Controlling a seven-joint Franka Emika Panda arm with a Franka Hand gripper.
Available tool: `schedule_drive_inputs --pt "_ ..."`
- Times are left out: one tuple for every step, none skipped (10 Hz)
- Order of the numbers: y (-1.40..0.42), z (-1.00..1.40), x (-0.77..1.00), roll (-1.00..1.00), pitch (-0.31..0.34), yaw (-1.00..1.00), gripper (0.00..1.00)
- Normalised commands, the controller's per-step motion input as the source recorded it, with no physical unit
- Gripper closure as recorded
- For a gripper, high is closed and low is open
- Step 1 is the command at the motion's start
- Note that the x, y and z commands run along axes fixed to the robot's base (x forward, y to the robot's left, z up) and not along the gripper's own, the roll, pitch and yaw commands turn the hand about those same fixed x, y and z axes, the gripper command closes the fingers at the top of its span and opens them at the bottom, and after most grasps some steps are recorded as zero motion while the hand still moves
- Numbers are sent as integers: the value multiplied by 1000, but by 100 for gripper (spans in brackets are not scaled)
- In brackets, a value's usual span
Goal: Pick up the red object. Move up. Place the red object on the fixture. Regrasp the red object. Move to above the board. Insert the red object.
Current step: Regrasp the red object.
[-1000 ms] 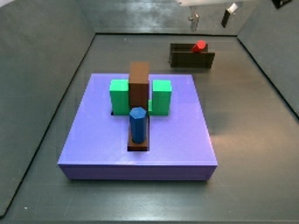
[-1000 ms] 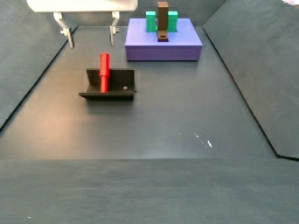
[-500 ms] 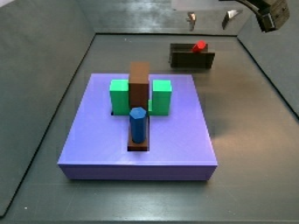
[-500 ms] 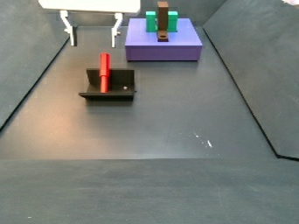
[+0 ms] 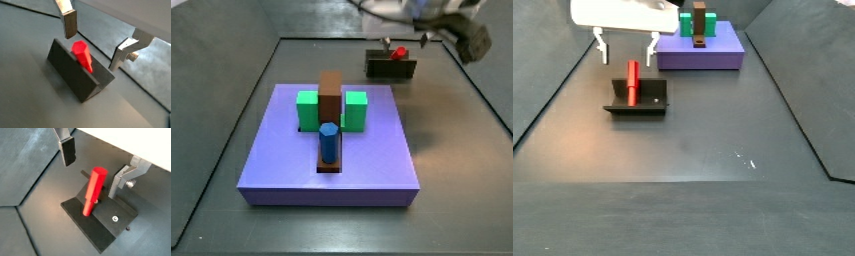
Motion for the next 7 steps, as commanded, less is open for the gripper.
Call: schedule_drive_inputs --pt "-203 -194 0 1000 11 60 0" --pt "-129 -123 0 903 46 46 0" --pt "-66 -134 0 829 103 6 0" --pt "-46 -160 0 674 60 17 0" --pt "-6 -131 20 526 51 57 0" --pt "0 -106 0 426 0 94 0" --pt "0 -17 0 291 0 111 0"
